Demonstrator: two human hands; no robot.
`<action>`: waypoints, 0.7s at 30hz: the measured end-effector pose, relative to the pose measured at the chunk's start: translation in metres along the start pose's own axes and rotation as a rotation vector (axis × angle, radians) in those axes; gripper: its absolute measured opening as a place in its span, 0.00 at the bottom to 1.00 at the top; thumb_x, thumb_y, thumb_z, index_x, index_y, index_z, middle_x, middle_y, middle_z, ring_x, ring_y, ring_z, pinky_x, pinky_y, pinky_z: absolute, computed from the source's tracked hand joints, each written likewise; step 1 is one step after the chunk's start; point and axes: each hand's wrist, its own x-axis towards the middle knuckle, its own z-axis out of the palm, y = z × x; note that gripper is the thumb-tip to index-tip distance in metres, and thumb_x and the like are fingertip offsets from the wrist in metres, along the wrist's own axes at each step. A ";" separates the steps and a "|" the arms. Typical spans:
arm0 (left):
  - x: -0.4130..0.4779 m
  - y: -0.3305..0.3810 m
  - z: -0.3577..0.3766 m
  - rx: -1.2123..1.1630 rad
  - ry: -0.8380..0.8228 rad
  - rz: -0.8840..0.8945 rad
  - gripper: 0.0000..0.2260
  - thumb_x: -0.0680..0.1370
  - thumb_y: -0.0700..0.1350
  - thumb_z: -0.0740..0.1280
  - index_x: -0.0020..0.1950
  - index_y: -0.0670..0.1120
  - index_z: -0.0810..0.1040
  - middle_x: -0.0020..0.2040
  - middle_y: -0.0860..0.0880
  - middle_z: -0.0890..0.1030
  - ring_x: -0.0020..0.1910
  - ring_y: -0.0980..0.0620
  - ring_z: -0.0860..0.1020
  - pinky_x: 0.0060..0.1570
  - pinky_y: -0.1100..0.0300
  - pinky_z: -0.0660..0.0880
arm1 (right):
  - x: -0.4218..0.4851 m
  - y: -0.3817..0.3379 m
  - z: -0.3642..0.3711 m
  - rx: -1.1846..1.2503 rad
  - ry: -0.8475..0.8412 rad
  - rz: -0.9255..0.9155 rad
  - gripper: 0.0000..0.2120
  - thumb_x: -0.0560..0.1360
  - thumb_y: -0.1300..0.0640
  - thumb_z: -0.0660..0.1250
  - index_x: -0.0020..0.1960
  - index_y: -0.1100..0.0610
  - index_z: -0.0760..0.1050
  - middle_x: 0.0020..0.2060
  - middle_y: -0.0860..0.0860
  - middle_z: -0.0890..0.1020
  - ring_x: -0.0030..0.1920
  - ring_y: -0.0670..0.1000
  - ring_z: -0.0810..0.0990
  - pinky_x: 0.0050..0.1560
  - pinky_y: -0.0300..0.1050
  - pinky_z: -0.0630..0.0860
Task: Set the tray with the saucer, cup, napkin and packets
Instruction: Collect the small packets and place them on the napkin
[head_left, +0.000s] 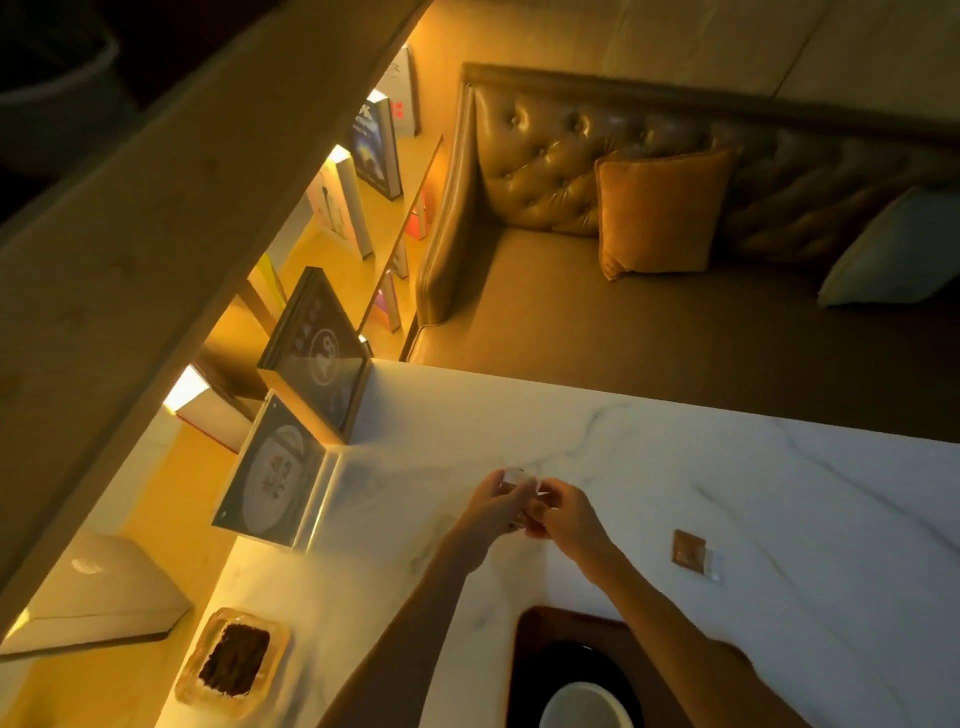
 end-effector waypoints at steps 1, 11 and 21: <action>-0.005 0.001 0.011 -0.029 -0.019 0.010 0.11 0.79 0.50 0.66 0.56 0.44 0.77 0.52 0.41 0.82 0.51 0.42 0.82 0.54 0.48 0.81 | -0.008 0.002 -0.012 0.012 0.033 0.005 0.14 0.75 0.51 0.69 0.53 0.61 0.77 0.40 0.54 0.85 0.37 0.53 0.85 0.40 0.48 0.84; -0.012 -0.026 0.134 0.013 0.020 -0.030 0.09 0.82 0.40 0.59 0.53 0.35 0.75 0.45 0.39 0.81 0.42 0.44 0.83 0.42 0.53 0.82 | -0.048 0.052 -0.137 -0.054 0.140 0.163 0.10 0.74 0.55 0.70 0.52 0.60 0.79 0.36 0.52 0.85 0.33 0.49 0.85 0.39 0.45 0.84; 0.002 -0.064 0.150 -0.182 0.099 -0.204 0.05 0.79 0.34 0.62 0.54 0.38 0.74 0.47 0.40 0.81 0.41 0.46 0.80 0.48 0.52 0.78 | -0.033 0.108 -0.181 -0.801 0.269 0.136 0.16 0.74 0.53 0.70 0.60 0.55 0.73 0.56 0.55 0.79 0.57 0.55 0.76 0.55 0.46 0.77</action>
